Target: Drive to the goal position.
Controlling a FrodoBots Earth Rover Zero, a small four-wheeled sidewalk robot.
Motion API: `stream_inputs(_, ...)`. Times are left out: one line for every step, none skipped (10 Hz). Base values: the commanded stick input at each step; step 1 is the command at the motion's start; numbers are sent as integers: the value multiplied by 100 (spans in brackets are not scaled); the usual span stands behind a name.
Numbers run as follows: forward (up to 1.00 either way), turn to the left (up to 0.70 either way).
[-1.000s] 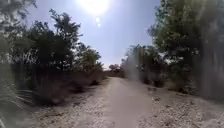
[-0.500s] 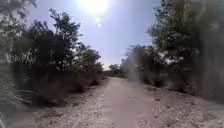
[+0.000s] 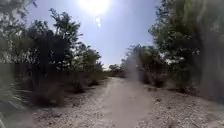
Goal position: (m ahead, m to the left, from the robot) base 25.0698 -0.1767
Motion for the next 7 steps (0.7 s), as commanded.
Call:
stream_inputs(4,4)
stream_inputs(4,4)
stream_inputs(4,4)
stream_inputs(4,4)
stream_inputs(4,4)
stream_inputs(4,4)
stream_inputs(4,4)
